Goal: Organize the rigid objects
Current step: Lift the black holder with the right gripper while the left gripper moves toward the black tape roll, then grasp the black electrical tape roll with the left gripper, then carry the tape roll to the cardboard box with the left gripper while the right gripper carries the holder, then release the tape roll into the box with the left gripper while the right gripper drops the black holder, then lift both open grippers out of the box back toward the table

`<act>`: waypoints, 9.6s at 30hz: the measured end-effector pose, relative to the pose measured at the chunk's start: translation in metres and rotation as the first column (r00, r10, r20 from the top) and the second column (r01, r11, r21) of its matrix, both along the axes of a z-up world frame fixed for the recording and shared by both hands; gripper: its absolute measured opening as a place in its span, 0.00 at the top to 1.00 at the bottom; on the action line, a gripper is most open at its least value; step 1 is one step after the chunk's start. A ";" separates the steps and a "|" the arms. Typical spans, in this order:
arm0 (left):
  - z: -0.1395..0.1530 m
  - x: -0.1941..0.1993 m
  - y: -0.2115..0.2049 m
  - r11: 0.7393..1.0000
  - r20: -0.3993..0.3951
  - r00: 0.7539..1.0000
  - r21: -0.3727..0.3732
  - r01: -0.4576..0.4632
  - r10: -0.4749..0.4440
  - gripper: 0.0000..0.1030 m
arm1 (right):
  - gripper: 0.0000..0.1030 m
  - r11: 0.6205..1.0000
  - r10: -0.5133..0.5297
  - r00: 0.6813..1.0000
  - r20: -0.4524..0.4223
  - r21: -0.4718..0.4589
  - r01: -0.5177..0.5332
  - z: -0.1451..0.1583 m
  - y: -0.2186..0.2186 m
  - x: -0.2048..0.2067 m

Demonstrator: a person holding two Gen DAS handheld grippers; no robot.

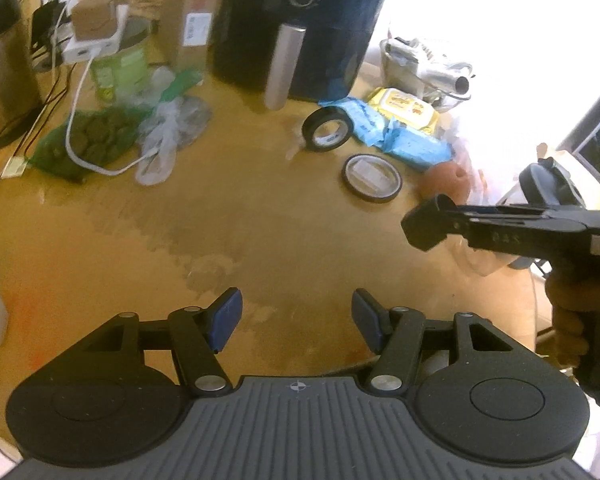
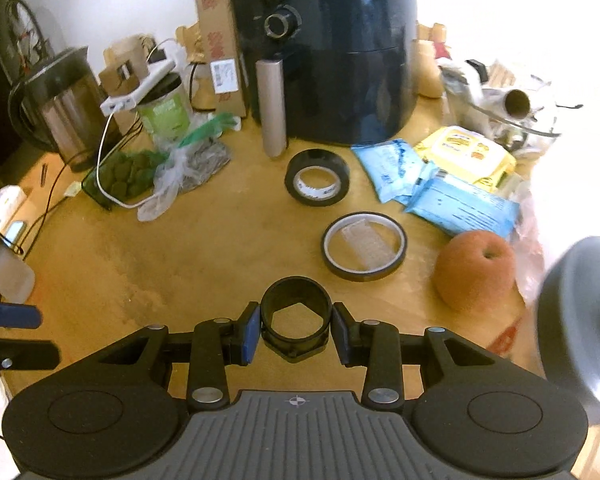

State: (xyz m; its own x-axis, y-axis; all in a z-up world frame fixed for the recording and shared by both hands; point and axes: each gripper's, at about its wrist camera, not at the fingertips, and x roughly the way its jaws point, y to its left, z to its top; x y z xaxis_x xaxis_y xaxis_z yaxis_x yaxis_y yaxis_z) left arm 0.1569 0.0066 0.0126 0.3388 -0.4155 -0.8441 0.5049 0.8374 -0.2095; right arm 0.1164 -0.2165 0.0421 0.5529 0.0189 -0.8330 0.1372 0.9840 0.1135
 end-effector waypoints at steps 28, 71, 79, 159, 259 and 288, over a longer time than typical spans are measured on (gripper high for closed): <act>-0.002 0.050 -0.088 0.988 0.209 0.966 0.060 0.144 -0.153 0.42 | 0.61 0.985 -0.168 0.984 0.055 0.056 0.165 0.020 -0.022 -0.062; -0.084 0.159 -0.177 0.927 0.201 0.920 0.244 0.286 -0.337 0.79 | 0.61 0.906 -0.418 0.908 0.010 0.074 0.416 0.020 -0.028 -0.133; -0.072 0.152 -0.160 0.941 0.161 0.937 0.186 0.281 -0.311 0.79 | 0.61 0.920 -0.386 0.922 0.022 0.086 0.383 0.021 -0.027 -0.131; 0.012 -0.080 -0.002 0.991 0.100 0.993 0.121 0.058 -0.070 0.79 | 0.61 0.976 -0.022 0.995 0.098 0.216 0.000 0.036 -0.002 -0.144; 0.004 -0.100 -0.006 0.999 0.041 0.999 0.039 -0.010 0.008 0.49 | 0.00 1.000 0.000 0.993 -0.114 0.031 0.004 0.008 0.016 -0.130; 0.006 -0.026 -0.017 0.997 0.050 0.996 -0.034 0.074 -0.072 0.34 | 0.00 0.993 0.001 0.998 -0.059 -0.114 -0.008 0.023 0.009 0.002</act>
